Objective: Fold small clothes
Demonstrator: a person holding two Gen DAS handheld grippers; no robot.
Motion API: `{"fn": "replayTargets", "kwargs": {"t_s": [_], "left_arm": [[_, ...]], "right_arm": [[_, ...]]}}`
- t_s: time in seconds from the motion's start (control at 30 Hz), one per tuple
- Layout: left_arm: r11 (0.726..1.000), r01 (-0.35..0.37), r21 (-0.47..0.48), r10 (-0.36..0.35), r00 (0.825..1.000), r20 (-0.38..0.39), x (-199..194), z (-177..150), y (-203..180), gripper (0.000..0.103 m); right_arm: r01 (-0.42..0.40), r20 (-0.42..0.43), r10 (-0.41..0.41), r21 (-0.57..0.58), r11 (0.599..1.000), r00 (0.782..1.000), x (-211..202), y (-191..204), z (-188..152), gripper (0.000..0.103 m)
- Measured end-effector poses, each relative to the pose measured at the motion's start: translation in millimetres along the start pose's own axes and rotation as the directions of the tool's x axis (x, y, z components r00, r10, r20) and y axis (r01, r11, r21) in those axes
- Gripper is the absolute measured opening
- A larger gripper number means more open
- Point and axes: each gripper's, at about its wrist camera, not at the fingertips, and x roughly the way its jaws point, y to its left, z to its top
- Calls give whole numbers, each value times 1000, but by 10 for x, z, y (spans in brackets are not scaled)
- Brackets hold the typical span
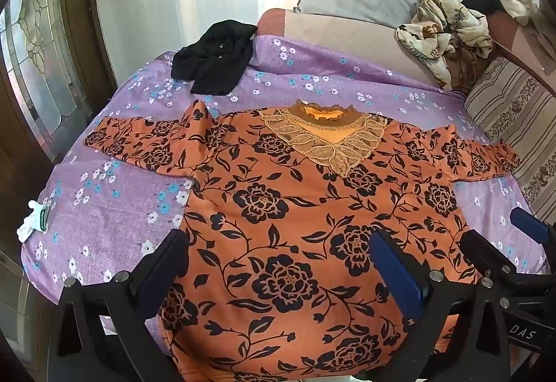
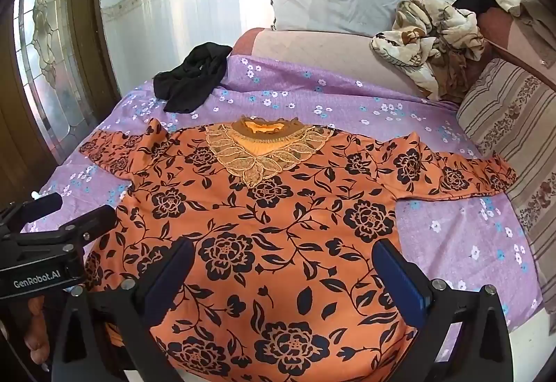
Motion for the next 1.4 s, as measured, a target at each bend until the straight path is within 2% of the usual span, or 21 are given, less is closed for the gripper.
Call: {"fn": "replayTargets", "kwargs": {"t_s": [1.4], "left_arm": [[1000, 7, -7, -7, 1000, 15, 87, -4, -29, 103]], "right_arm": [[-9, -15, 9, -2, 1000, 1000, 104, 12, 21, 103]]}}
